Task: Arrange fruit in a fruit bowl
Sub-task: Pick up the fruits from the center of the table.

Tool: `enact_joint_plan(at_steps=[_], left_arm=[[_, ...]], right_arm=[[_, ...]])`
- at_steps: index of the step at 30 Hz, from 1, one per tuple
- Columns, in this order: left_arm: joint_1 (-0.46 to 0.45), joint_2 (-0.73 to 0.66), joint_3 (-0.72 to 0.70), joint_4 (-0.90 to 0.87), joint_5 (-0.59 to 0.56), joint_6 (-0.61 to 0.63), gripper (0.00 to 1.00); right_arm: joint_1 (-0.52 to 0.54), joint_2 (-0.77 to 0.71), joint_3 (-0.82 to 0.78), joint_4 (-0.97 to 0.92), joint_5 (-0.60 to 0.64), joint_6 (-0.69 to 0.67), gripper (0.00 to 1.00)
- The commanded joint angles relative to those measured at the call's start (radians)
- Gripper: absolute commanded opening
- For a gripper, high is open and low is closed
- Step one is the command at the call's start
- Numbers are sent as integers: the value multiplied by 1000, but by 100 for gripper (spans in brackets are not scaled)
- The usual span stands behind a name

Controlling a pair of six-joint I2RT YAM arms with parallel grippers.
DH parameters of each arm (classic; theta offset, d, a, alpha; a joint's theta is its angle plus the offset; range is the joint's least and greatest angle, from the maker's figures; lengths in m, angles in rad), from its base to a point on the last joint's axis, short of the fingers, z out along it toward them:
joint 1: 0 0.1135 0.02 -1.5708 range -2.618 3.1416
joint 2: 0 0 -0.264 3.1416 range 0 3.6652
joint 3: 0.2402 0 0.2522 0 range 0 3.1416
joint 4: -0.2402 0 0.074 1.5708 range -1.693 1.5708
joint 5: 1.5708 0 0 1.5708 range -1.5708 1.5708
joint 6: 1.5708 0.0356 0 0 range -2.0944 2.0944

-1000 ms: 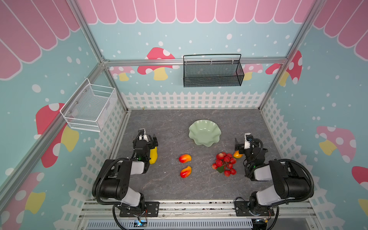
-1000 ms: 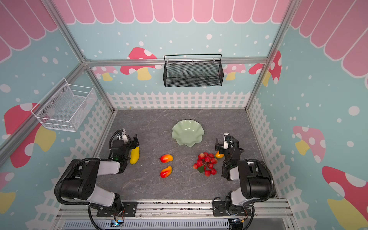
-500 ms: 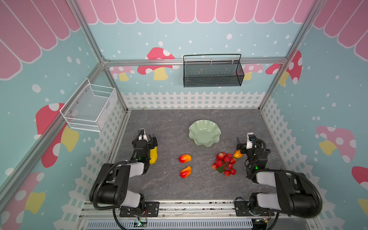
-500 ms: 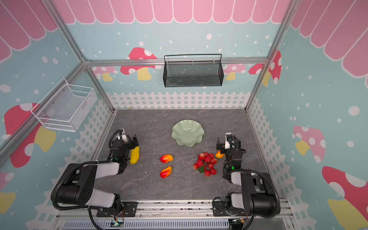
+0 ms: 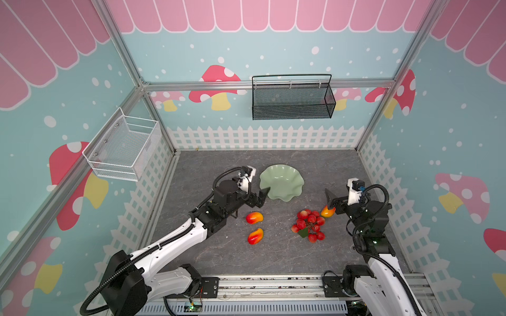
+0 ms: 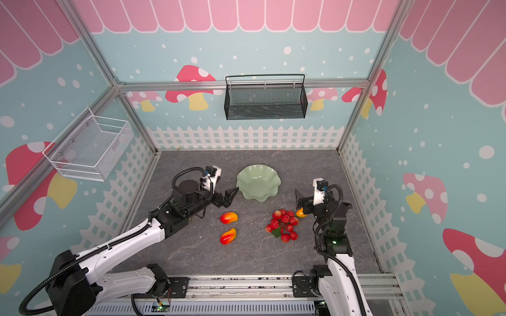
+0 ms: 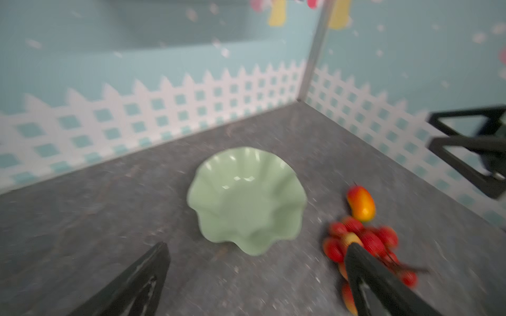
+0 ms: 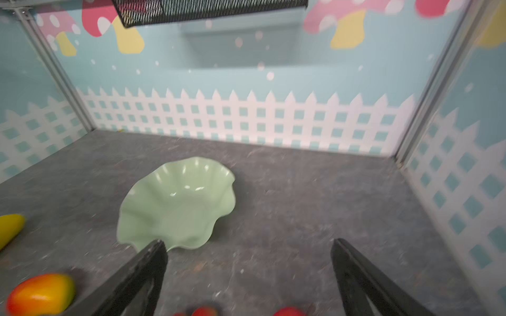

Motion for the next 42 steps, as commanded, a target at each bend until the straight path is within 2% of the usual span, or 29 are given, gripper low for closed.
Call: enact_joint_plan(at_steps=[1, 4, 6, 12, 15, 19, 22, 25, 27, 33, 36, 42], left_arm=[[-54, -50, -28, -214, 155, -6, 100], [-65, -104, -66, -244, 143, 0, 100], [-66, -126, -69, -277, 114, 3, 100], [-68, -163, -74, -309, 95, 0, 100], [-68, -145, -68, -307, 98, -3, 100], [-68, -119, -57, -307, 111, -9, 100], [-68, -121, -55, -311, 107, -11, 100], [-68, -137, -58, -309, 94, -10, 100], [-69, -144, -60, -308, 89, -10, 100], [-69, -151, -68, -297, 76, -10, 100], [-68, -154, -68, -296, 71, -10, 100], [-68, -169, -68, -298, 51, -10, 100]], right_arm=[[33, -56, 32, -233, -110, 108, 95], [99, -45, 31, -252, -112, 172, 84], [141, 5, 45, -297, -96, 202, 80], [321, -67, 65, -413, 75, 317, 71], [377, -14, 93, -480, 84, 348, 68], [507, 38, 106, -532, 233, 407, 64], [553, 113, 107, -545, 262, 423, 57], [601, 159, 109, -547, 325, 440, 54], [612, 168, 111, -547, 352, 442, 49], [614, 218, 103, -525, 377, 441, 45], [614, 227, 102, -516, 388, 442, 35], [613, 228, 130, -521, 384, 424, 22]])
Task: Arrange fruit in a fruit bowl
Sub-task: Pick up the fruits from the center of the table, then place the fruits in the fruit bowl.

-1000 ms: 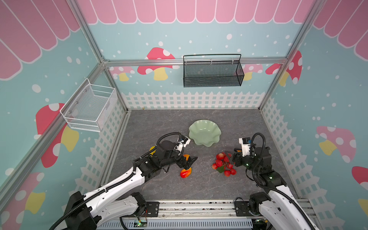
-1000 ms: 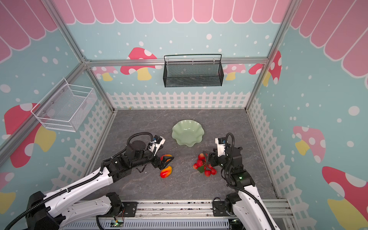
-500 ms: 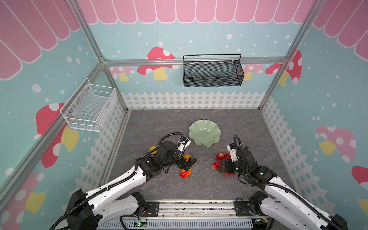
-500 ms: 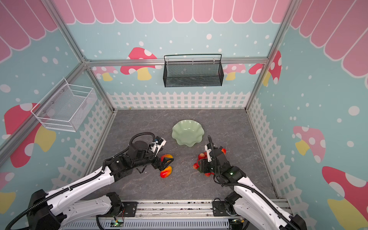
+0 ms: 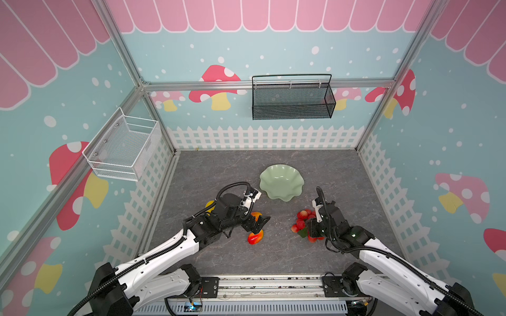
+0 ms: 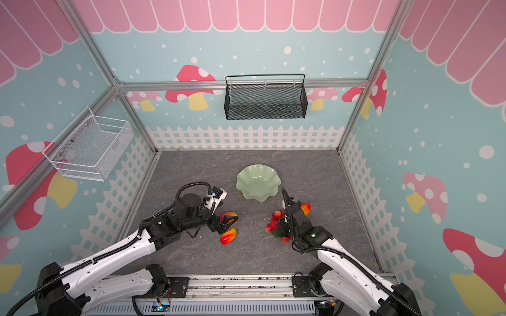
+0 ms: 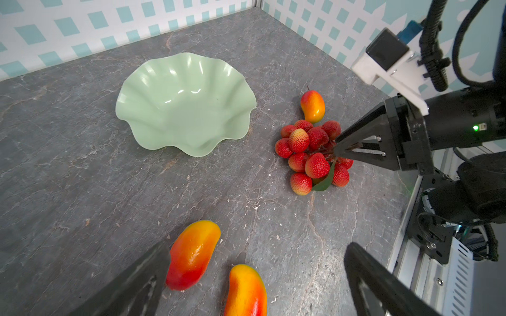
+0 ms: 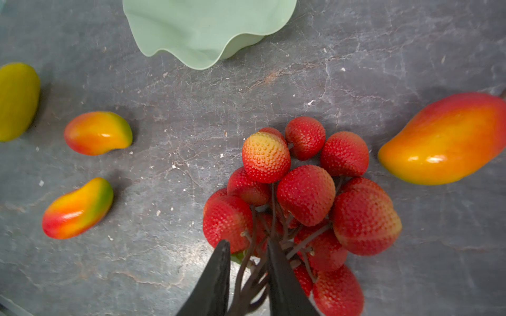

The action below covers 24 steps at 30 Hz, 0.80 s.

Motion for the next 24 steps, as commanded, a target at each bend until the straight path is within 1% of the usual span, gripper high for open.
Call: enact_joint_plan(at_steps=[1, 5, 10, 13, 16, 20, 24], left_arm=[[-3, -29, -5, -6, -23, -3, 100], [-2, -59, 0, -10, -57, -10, 100], [-2, -104, 11, -32, -150, -16, 100], [-1, -120, 22, -42, -204, -18, 100], [1, -120, 57, -69, -239, -27, 100], [5, -97, 114, -100, -291, -46, 100], [20, -70, 145, -100, -347, -69, 100]], right_arm=[[5, 3, 49, -11, 14, -3, 20], [5, 23, 96, -30, 10, -30, 12], [5, 53, 162, -51, -5, -77, 0], [6, 84, 249, -71, -28, -120, 0], [6, 152, 403, -98, -77, -188, 0], [5, 300, 614, -99, -116, -291, 0], [3, 469, 794, -64, -93, -394, 0]])
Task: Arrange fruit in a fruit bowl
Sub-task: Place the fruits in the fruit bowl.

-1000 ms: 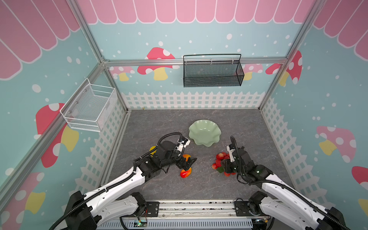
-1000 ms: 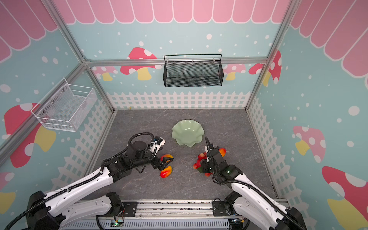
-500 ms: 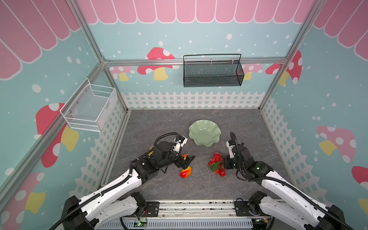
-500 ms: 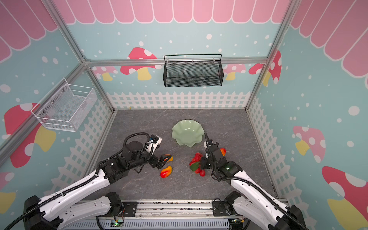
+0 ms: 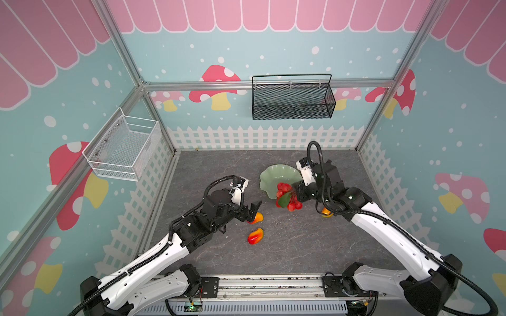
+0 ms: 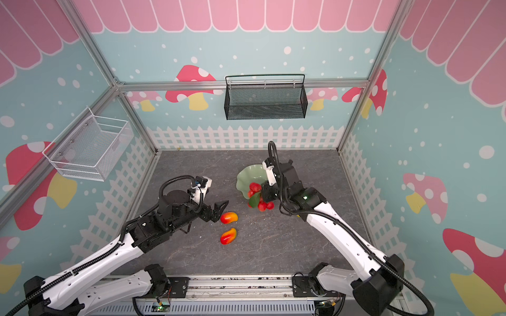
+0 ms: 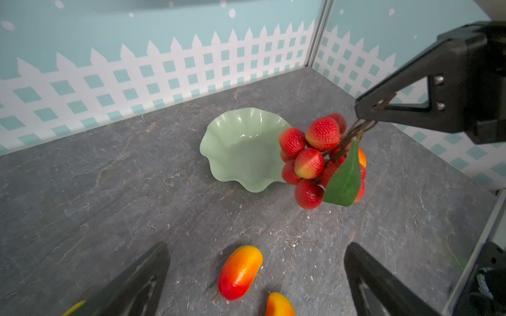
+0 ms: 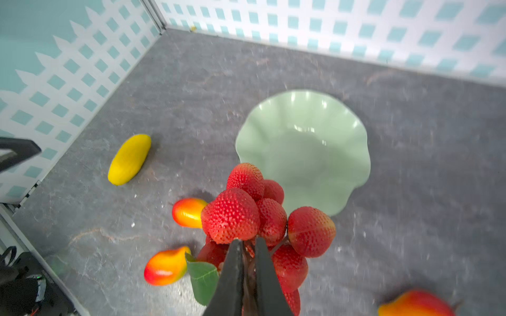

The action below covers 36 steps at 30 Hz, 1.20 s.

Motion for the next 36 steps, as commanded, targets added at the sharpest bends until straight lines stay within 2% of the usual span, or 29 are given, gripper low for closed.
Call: enact_joint_plan(at_steps=[1, 5, 11, 28, 30, 36], left_arm=[[19, 23, 34, -33, -87, -35, 100], [30, 40, 43, -34, -130, -45, 100], [33, 38, 38, -47, -141, -46, 100], [44, 53, 12, -70, -159, -68, 100], [42, 56, 12, -71, -157, -71, 100], [77, 91, 52, -145, -167, -122, 100]], right_arm=[[-1, 115, 109, 41, -2, -129, 0], [-47, 258, 185, 132, -32, -176, 0], [-126, 405, 196, 237, -101, -196, 0], [-173, 568, 151, 330, -143, -205, 0], [-173, 574, 151, 328, -143, -206, 6], [-174, 550, 143, 335, -103, -222, 44]])
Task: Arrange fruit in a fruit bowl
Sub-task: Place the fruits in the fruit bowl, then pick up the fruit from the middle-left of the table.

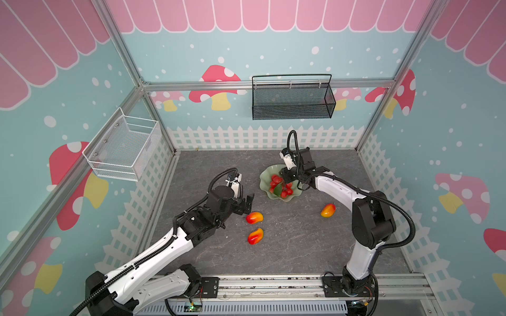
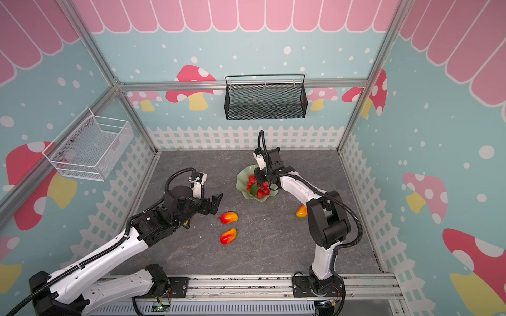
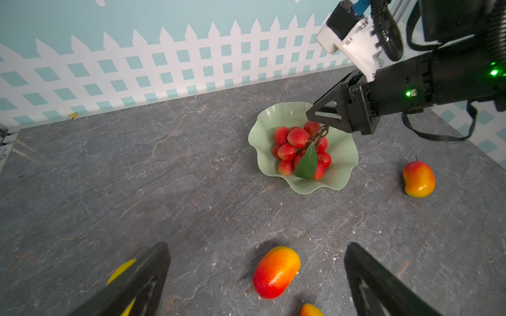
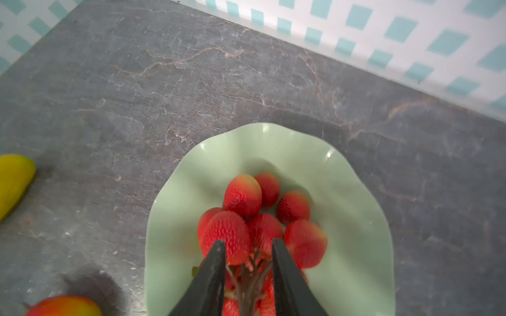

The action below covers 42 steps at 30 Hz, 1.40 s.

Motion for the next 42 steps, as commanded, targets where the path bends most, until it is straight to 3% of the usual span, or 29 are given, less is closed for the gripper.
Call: enact_joint_plan(at_steps=[1, 6, 9, 13, 14, 17, 26, 36, 42], left_arm=[[37, 31, 39, -98, -17, -57, 100], [114, 52, 66, -194, -39, -135, 100], [226, 68, 72, -289, -55, -203, 100], [439, 114, 21, -325, 65, -246, 98], [490, 132, -1, -312, 98, -256, 98], [581, 189, -45, -259, 165, -271, 96], [607, 463, 28, -221, 203, -238, 82], [606, 545, 5, -189, 220, -239, 67], [605, 564, 4, -177, 220, -228, 52]], right_arm=[[-2, -33, -17, 31, 24, -28, 46], [9, -129, -25, 36, 30, -60, 56], [66, -235, -60, 65, 29, -102, 62], [159, -335, -144, 137, -121, -56, 70], [190, -353, -177, 164, -152, -34, 77], [284, -392, -282, 260, -183, 38, 80], [425, -425, -480, 419, -202, 178, 82], [433, -459, -532, 412, -159, 186, 83], [421, -469, -535, 395, -122, 190, 84]])
